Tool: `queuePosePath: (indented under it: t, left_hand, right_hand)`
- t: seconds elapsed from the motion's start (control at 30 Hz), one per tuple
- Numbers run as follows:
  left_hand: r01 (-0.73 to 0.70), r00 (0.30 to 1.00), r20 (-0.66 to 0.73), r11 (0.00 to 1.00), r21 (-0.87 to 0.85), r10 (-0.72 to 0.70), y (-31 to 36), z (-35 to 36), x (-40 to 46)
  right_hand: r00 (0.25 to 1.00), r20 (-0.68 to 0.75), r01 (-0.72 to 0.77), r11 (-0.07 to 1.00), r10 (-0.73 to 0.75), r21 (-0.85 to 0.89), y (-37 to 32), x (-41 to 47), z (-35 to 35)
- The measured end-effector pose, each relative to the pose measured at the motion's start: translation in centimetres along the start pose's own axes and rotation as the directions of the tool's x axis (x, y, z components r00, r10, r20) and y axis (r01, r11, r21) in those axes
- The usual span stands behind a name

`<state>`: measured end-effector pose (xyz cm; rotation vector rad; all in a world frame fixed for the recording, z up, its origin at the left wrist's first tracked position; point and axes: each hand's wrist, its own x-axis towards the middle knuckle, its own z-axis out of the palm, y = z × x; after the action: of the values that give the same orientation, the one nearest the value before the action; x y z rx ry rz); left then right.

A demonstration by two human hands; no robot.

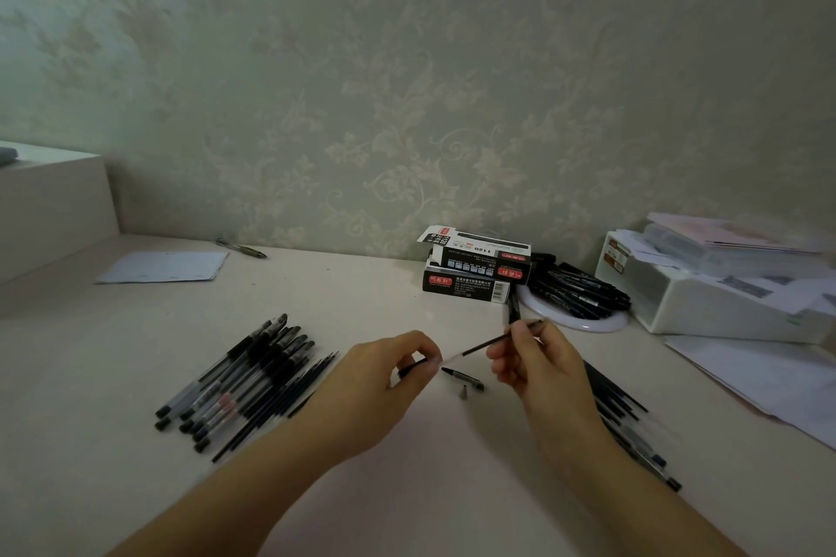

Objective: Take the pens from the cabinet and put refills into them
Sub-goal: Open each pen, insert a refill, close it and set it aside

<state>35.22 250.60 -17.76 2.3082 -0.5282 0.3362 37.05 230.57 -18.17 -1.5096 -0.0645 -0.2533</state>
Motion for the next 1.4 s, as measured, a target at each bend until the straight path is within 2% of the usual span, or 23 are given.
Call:
queuePosePath:
  t: [0.23, 0.47, 0.67, 0.73, 0.87, 0.97, 1.07, 1.13, 1.23, 1.27, 1.33, 1.4]
  left_hand:
    - [0.011, 1.0, 0.014, 1.0, 0.005, -0.011, -0.1, 0.1, -0.1]
    - [-0.001, 1.0, 0.01, 0.999, -0.042, 0.001, 0.4, -0.1, 0.0]
    - [-0.03, 1.0, 0.007, 0.999, -0.045, 0.03, 0.7, -0.1, -0.1]
    - [-0.026, 1.0, -0.006, 0.998, -0.049, 0.025, 0.6, -0.2, 0.0]
    - [-0.016, 1.0, -0.013, 0.999, -0.032, 0.015, 0.3, -0.2, 0.0]
    - [-0.022, 1.0, -0.01, 0.999, -0.03, 0.022, 0.2, -0.1, -0.1]
    - [-0.022, 1.0, 0.002, 1.0, -0.014, 0.022, 0.2, -0.1, -0.1]
    - [-0.025, 1.0, 0.007, 1.0, 0.005, 0.025, 0.1, -0.1, -0.1]
    - [-0.03, 0.999, 0.014, 0.998, 0.047, 0.03, 0.1, -0.2, -0.1]
    - [-0.033, 0.999, 0.018, 0.998, 0.058, 0.032, 0.0, -0.2, -0.2]
    - [-0.045, 0.999, 0.026, 0.997, 0.064, 0.043, 0.1, -0.2, -0.2]
    - [-0.061, 0.998, 0.035, 0.997, 0.057, 0.059, 0.2, -0.2, -0.2]
  right_hand:
    - [1.0, -0.03, 0.002, 0.998, 0.0, 0.061, -0.1, 0.0, -0.2]
    - [0.999, 0.042, -0.026, 0.998, 0.024, 0.052, 0.0, -0.2, 0.0]
    - [0.957, 0.288, 0.112, 0.953, -0.027, -0.282, -0.4, -1.3, 0.8]
    - [0.951, 0.301, 0.198, 0.883, -0.069, -0.425, -0.1, -1.5, 0.7]
    - [0.933, 0.308, 0.354, 0.617, -0.184, -0.703, 0.3, -1.3, 0.2]
    - [0.909, 0.374, 0.415, 0.505, -0.186, -0.757, 0.6, -1.0, 0.1]
    - [0.898, 0.413, 0.434, 0.459, -0.152, -0.775, 0.9, -1.0, 0.1]
    - [0.907, 0.383, 0.415, 0.53, -0.176, -0.739, 0.8, -1.0, 0.2]
    - [0.954, 0.247, 0.271, 0.835, -0.168, -0.48, 0.2, -1.0, 0.3]
    - [0.964, 0.226, 0.223, 0.897, -0.144, -0.381, 0.1, -1.0, 0.4]
    - [0.967, 0.229, 0.177, 0.943, -0.113, -0.281, -0.1, -1.1, 0.4]
    - [0.954, 0.283, 0.182, 0.946, -0.103, -0.268, -0.1, -1.2, 0.6]
